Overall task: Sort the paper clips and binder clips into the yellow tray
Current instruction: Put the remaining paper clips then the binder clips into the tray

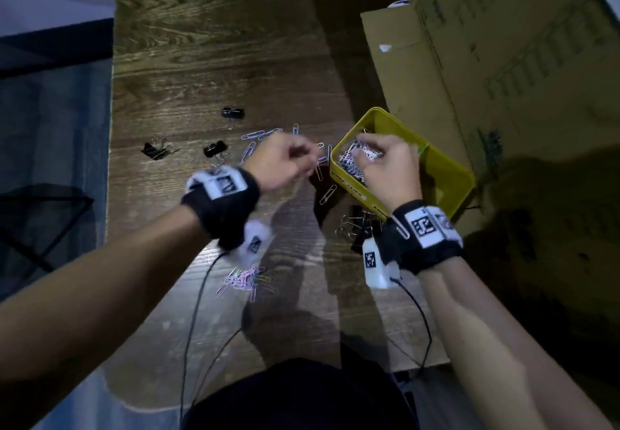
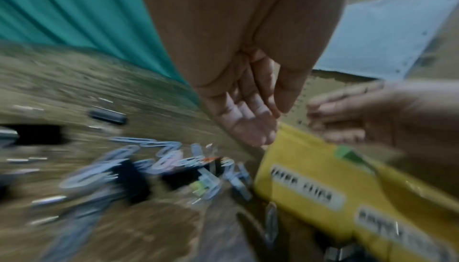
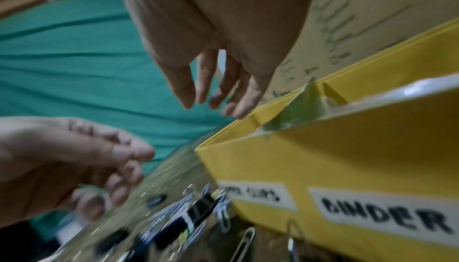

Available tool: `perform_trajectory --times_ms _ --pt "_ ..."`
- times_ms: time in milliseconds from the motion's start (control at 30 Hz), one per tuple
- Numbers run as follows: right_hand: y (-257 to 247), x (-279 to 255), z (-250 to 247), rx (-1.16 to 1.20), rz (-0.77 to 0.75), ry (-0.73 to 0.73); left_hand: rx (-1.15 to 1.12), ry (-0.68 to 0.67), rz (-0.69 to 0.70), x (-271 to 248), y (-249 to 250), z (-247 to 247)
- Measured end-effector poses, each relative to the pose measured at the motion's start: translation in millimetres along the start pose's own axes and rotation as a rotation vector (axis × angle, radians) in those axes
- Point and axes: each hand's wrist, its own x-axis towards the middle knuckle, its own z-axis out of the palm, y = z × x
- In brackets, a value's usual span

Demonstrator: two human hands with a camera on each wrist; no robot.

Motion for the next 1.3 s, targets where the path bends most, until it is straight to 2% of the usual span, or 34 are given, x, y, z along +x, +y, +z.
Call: perform_trajectory --times_ms 67,133,200,267,367,400,467,533,600,800,933,1067,1300 --pt "-11.4 -27.7 12.9 0.031 -0.215 -0.103 0.223 -0.021 0.007 -39.3 -28.7 -11.8" --pt "-15.9 -56.6 35.4 -0.059 -0.373 -0.379 0.392 -0.094 0.007 -81.1 -64.7 -15.5" --pt "-12.3 -84.5 64.6 -0.273 -0.400 -0.695 0.518 -0.234 -0.045 -119.1 -102.7 -11.4" --pt "-1.7 -113.8 94.6 -0.469 -0.371 -0.876 0.660 -0.285 -0.122 -149.7 -132.9 -0.5" --pt "7.6 -146.4 125.8 -0.623 -0.265 -0.845 0.666 -0.086 -0.264 -181.4 -139.1 25.8" --pt "5.7 -152.7 131.3 -0.639 -0.252 -0.818 0.637 -0.015 -0.320 -187.2 -132.8 35.6" --pt "-2.4 -163.3 138.1 -0.683 -0.274 -0.774 0.547 0.045 -0.439 -189.4 -116.3 53.8" --pt "-6.8 -171.3 143.4 -0.756 -0.340 -0.698 0.469 0.104 -0.473 -185.7 -105.4 67.4" --pt "-11.0 -173.6 143.8 -0.771 -0.373 -0.642 0.435 0.134 -0.438 -181.5 -97.8 69.9" --pt "-8.0 -166.9 146.7 -0.544 -0.234 -0.725 0.482 0.021 -0.293 -180.0 -109.6 50.6" --pt "-1.5 -165.2 155.2 -0.444 -0.114 -0.741 0.560 -0.123 -0.158 -180.1 -115.6 41.6" --pt "-9.2 -163.7 150.1 -0.502 -0.184 -0.706 0.758 -0.239 -0.131 -178.4 -111.7 36.1" --pt "-9.9 -159.0 153.8 -0.534 -0.205 -0.674 0.903 -0.374 -0.056 -168.7 -101.3 30.8"
